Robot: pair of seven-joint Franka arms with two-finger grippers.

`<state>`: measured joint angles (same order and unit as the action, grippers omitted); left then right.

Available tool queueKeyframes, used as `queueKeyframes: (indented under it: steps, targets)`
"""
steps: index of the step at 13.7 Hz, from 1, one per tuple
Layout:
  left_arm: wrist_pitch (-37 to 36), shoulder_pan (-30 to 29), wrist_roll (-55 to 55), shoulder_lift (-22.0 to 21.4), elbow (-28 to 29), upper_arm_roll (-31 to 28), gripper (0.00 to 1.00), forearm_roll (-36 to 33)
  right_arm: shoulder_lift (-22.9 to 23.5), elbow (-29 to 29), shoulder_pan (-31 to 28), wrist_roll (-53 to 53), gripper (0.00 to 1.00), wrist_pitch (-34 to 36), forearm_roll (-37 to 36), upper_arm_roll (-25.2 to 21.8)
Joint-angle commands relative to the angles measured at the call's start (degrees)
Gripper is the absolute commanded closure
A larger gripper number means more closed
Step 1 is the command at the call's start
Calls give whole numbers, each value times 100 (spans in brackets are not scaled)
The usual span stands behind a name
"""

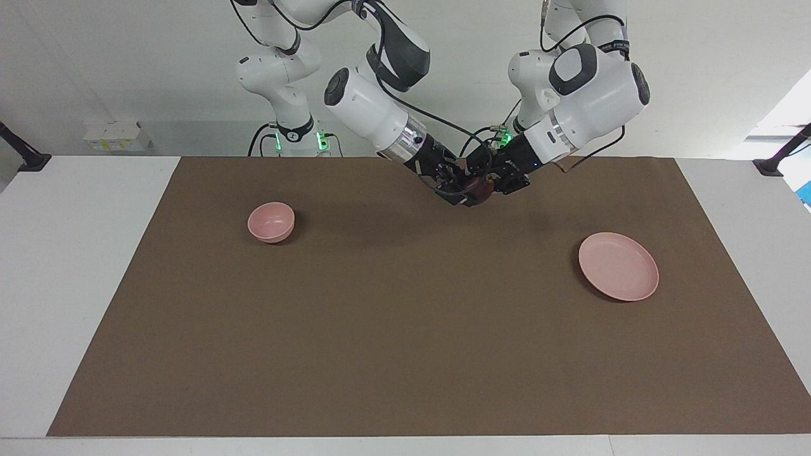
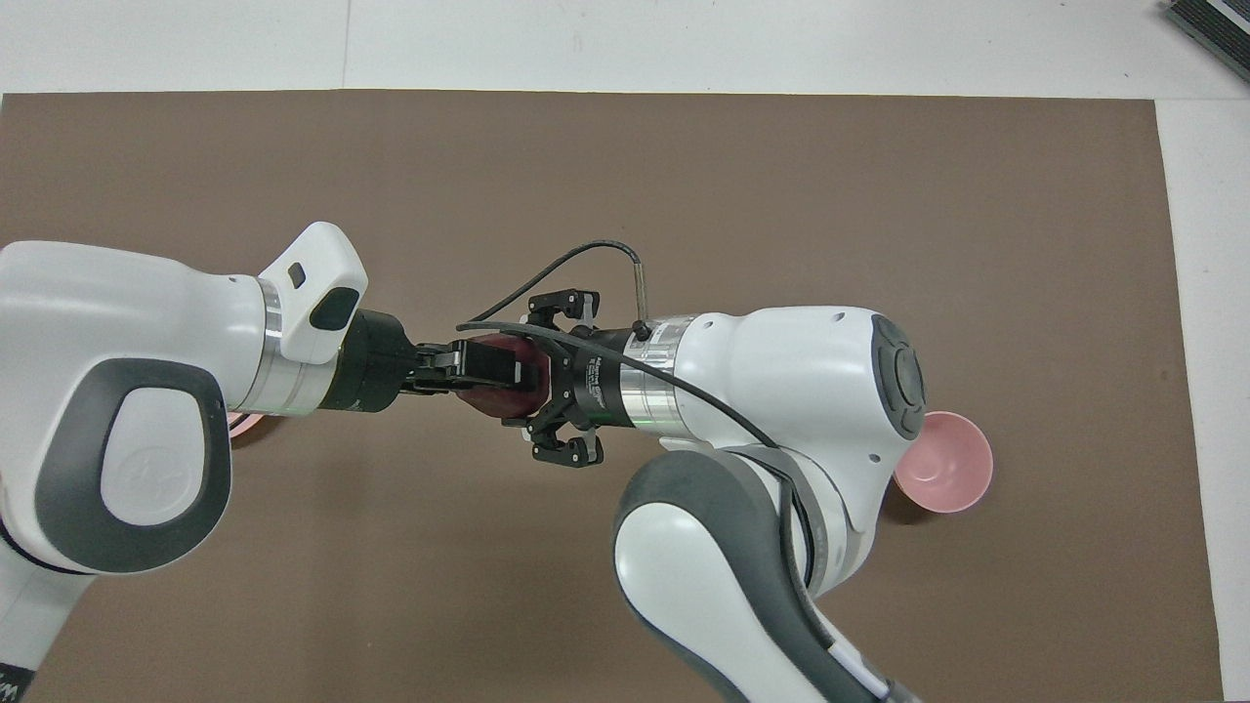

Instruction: Move apple from plate to bowl

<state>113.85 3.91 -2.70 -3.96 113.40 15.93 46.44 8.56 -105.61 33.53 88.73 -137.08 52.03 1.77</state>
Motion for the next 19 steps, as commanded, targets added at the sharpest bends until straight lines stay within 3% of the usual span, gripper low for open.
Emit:
queueKeyframes:
  steps: [1,2,4,8,12,16,19]
  targets:
    - [-170,163,277,-289,165,-38,100,243,120,129,-22,-14,100,-135,44,-10]
    - [-205,180,566,-281,130,-20,100,199,120,129,-22,-23,100,-126,35,-10]
    - [-153,224,902,-280,60,-11,1,121,120,129,-31,-31,100,-100,26,-10]
    - [-214,163,1691,-360,-195,-29,0,-379,23,137,-276,-58,100,583,0,-80]
    - [-835,145,2264,-368,-730,-38,0,-2038,-231,234,-706,-93,100,1418,-631,-80]
    - [-1803,49,2116,-395,-1293,-405,0,-3402,-556,313,-1111,-566,100,2237,-1396,-89]
    - [-1893,31,1458,-421,-1364,-766,0,-3948,-811,313,-1226,-1260,100,2291,-1730,-107]
